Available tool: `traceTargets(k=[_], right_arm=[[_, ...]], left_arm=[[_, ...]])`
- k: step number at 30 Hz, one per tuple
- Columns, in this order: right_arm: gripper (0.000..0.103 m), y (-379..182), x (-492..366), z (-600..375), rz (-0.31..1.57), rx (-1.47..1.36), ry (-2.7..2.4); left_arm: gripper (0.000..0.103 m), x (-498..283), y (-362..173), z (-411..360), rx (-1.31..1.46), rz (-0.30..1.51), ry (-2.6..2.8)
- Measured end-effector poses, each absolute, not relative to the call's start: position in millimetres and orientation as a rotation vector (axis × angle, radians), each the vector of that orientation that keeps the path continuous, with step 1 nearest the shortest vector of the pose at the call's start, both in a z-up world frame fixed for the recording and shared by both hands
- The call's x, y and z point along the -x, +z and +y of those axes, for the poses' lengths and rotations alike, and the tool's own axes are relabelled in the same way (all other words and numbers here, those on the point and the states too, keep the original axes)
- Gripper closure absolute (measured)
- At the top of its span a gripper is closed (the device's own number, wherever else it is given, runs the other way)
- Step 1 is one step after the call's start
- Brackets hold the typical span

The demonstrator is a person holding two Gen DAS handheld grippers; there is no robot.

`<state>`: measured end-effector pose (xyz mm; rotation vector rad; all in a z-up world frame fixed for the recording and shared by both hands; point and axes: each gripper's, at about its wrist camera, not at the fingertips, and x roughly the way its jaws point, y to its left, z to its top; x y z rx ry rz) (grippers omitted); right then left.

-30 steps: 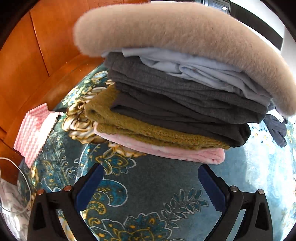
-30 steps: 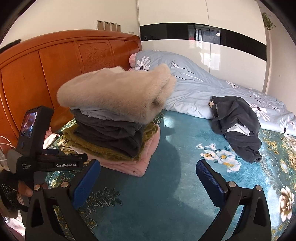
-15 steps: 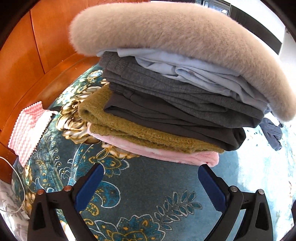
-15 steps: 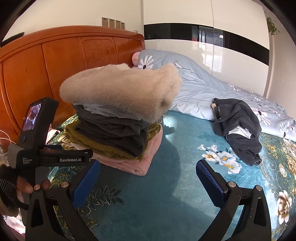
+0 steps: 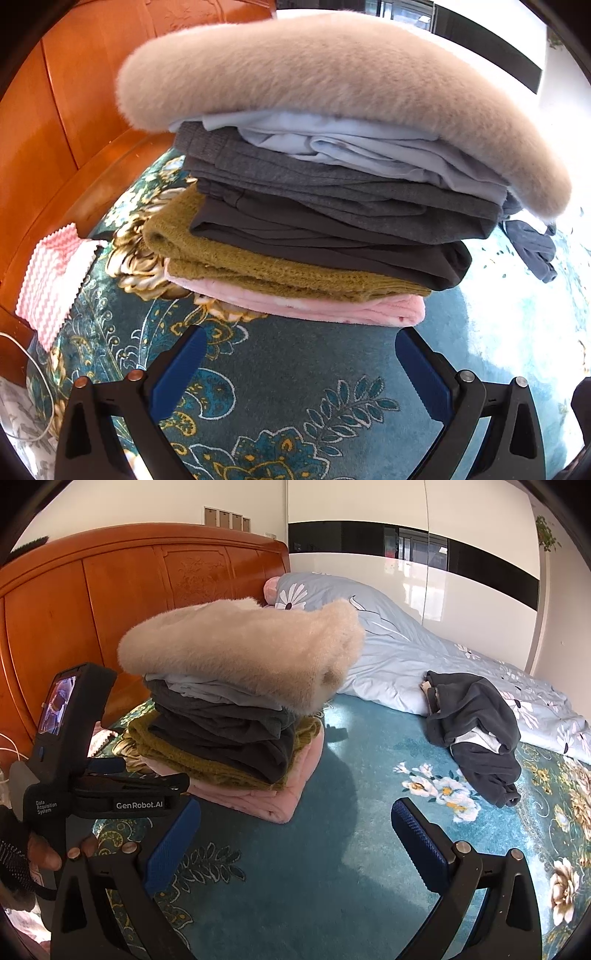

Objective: Fold clothes

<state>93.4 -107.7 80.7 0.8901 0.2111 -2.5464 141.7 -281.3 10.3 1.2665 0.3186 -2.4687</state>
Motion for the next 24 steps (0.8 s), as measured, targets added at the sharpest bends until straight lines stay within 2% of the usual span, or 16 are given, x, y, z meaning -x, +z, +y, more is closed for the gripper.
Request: traceTargets(k=[24], right_arm=[[0.0, 77.9, -94.4, -115.6, 0.266, -0.899, -2.552]], left_arm=[[0.0, -144.9, 12.2, -278.7, -1.231, 0.313, -2.491]])
